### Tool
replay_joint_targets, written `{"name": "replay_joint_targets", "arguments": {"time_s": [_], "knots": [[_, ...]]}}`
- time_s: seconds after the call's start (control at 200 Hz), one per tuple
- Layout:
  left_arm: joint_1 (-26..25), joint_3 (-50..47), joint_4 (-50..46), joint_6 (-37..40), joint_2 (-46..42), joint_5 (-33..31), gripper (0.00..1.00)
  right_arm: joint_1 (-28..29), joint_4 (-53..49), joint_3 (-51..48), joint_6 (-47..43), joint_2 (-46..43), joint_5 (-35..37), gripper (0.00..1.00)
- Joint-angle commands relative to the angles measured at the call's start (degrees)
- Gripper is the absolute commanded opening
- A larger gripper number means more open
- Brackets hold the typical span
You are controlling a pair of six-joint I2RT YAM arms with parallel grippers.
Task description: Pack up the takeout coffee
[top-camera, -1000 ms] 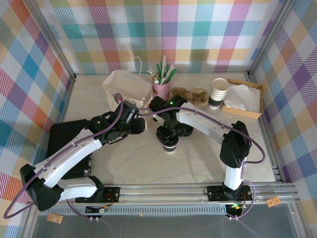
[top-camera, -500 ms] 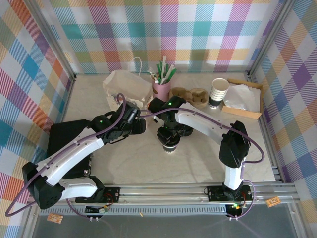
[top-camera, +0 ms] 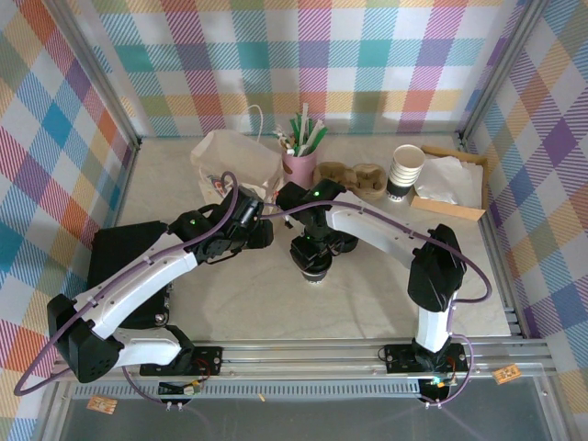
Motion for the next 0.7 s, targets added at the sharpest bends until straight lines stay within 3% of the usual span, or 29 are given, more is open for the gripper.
{"name": "replay_joint_targets", "arguments": {"time_s": [0.0, 0.34, 0.695], "knots": [[0.57, 1.17, -1.01, -0.79, 0.03, 0.45, 0.55, 0.39, 0.25, -1.48, 0.48, -1.00, -1.69, 0.64], [0.67, 1.51, -0.92, -0.96, 0.47, 1.12, 0.55, 0.41, 0.73, -2.52, 0.75, -1.59, -1.88, 0.66], [0.67, 2.69, -1.71, -0.02, 1.33, 1.46, 0.55, 0.46, 0.62, -2.44, 0.41, -1.65, -0.91, 0.85]]}}
